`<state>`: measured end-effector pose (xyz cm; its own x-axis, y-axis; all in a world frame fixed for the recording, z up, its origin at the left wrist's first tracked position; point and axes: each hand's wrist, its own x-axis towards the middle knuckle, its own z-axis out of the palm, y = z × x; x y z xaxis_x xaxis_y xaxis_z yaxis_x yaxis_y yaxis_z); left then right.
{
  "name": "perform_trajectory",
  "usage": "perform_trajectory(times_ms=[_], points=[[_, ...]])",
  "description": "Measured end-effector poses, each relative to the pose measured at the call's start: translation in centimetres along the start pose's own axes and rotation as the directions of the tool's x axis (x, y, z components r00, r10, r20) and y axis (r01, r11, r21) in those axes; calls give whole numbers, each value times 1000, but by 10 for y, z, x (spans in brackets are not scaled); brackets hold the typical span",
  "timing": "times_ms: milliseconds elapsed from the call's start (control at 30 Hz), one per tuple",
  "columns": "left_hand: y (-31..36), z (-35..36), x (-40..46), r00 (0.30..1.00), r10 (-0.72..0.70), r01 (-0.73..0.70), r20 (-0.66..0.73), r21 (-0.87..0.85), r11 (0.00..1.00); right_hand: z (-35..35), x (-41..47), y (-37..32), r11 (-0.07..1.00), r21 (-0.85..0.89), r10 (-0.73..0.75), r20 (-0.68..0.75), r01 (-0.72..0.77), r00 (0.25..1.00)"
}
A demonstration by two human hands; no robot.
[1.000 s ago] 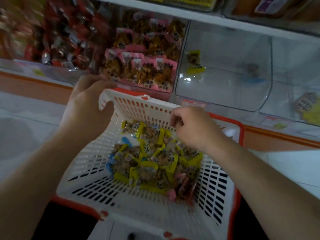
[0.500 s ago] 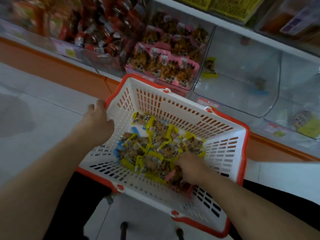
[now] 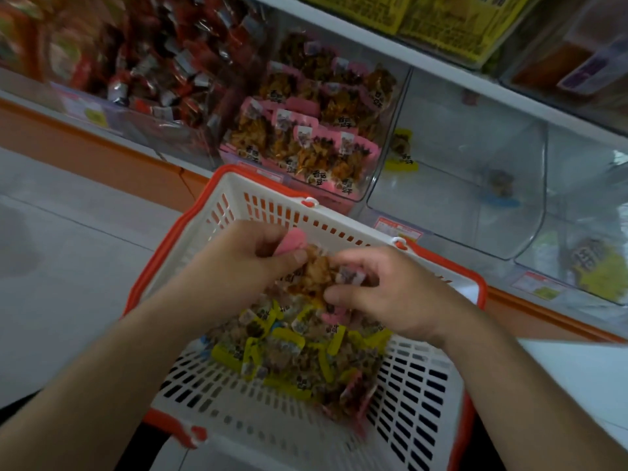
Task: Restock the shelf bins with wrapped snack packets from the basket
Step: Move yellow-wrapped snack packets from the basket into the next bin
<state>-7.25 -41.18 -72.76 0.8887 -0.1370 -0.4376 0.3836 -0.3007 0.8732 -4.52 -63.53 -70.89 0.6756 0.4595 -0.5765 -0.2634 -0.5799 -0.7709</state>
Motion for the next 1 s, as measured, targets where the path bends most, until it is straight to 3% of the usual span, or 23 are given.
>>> perform_trajectory(times_ms=[133,267,367,533,667,767,833,933,1000], points=[[7,-7,10,995,-90,95,31,-203,975,-19,17,2,981,159,-76,-220,113,972],[13,-1,18,982,-85,129,169,-271,954,-28,34,3,969,147,-116,-432,197,895],[12,9,26,991,-97,119,88,-299,947,-24,43,4,973,139,-86,-516,182,852],[13,14,36,997,-78,75,2,-308,948,-16,42,1,943,161,-177,-493,290,852],[15,10,36,997,-58,39,-47,-339,940,-9,46,-4,953,167,-148,-474,253,868],[20,6,34,995,-24,1,-97,-229,973,-9,49,-8,945,192,-120,-547,264,828],[21,-4,33,976,14,-37,-216,-104,994,-10,53,-18,941,170,-133,-607,291,784],[19,-34,33,869,117,-39,-481,169,985,-18,74,-45,934,112,-186,-658,340,729],[12,-53,34,823,132,83,-553,347,934,-28,105,-66,936,51,-219,-692,349,688]])
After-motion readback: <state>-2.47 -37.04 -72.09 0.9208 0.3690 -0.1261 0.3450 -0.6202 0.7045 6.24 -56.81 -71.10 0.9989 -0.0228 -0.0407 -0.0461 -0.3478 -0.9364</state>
